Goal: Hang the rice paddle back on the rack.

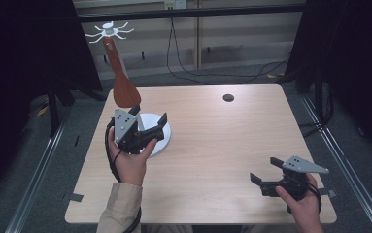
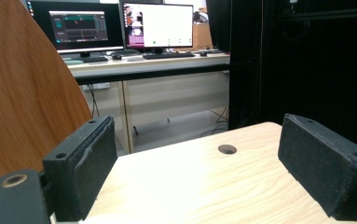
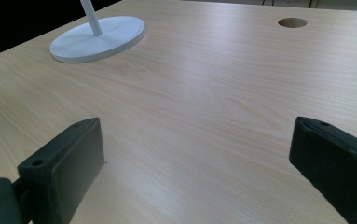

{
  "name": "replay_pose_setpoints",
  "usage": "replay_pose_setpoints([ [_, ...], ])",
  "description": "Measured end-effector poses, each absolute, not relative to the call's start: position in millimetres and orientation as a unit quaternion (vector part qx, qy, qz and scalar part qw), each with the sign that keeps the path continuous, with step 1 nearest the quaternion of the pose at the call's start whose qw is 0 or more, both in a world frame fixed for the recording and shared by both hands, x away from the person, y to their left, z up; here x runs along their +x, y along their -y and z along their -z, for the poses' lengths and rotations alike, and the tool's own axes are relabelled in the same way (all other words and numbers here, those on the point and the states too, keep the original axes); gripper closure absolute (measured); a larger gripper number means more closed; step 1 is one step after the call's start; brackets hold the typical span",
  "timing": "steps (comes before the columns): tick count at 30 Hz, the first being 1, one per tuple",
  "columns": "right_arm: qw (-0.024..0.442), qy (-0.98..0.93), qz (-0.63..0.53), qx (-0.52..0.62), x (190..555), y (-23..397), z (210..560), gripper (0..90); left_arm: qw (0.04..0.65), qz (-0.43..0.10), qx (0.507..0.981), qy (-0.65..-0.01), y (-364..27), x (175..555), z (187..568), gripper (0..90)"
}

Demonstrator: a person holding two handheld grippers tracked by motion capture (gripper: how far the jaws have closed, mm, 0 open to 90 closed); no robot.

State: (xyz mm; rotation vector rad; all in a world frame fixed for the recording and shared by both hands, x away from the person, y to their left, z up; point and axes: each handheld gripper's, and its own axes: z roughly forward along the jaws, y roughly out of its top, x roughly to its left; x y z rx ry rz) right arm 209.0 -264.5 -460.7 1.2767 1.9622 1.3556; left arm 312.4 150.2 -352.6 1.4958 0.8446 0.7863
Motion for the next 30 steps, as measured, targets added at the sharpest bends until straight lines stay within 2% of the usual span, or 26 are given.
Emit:
replay_pose_setpoints([
  [30, 0.214, -0.712, -0.487, 0.457, 209, 263, 462, 2.6, 0.577, -0.29, 0.669, -0.368, -153, 302, 402, 10.2],
])
